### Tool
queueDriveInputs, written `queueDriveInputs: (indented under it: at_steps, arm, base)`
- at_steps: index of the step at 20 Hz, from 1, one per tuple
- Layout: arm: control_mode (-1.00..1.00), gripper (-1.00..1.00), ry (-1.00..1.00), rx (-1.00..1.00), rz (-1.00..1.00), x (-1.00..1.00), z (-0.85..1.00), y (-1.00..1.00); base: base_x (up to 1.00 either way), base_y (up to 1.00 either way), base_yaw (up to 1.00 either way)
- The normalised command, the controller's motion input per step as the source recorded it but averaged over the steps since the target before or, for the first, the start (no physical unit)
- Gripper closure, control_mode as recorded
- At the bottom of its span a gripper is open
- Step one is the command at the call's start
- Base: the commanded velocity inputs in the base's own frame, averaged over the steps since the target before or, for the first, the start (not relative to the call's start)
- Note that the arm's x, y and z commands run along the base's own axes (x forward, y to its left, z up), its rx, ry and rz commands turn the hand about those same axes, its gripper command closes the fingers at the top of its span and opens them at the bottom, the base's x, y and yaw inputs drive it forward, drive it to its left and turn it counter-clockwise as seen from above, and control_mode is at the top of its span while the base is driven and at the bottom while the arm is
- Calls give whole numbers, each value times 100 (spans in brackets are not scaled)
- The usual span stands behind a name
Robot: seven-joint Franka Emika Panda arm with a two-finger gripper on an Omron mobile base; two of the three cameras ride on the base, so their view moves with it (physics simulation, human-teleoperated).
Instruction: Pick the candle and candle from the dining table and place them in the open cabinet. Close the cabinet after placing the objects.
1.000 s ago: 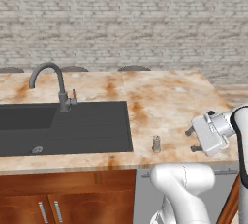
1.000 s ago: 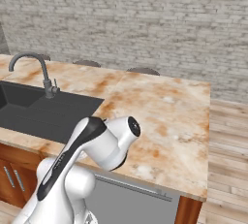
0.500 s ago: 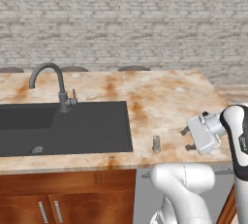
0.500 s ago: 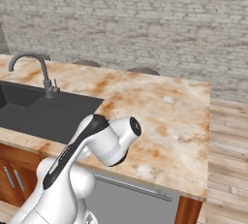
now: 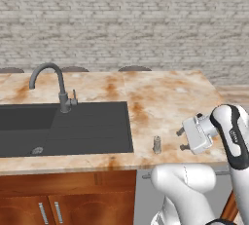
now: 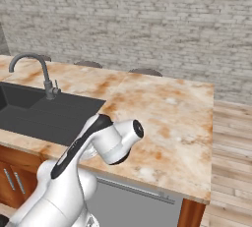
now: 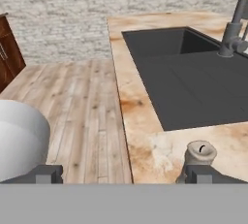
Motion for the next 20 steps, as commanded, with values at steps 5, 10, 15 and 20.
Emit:
queueDriveInputs:
  at_steps: [5,10,15,20]
  arm:
    - [-100,-100,0,0,0,31,-24,-1]
    - [-100,-100,0,0,0,29,-19,0]
    - [-100,-100,0,0,0,22,-18,0]
    - [-100,-100,0,0,0,26,-19,0]
  base:
    - [0,0,0]
    - [0,0,0]
    - [0,0,0]
    - [0,0,0]
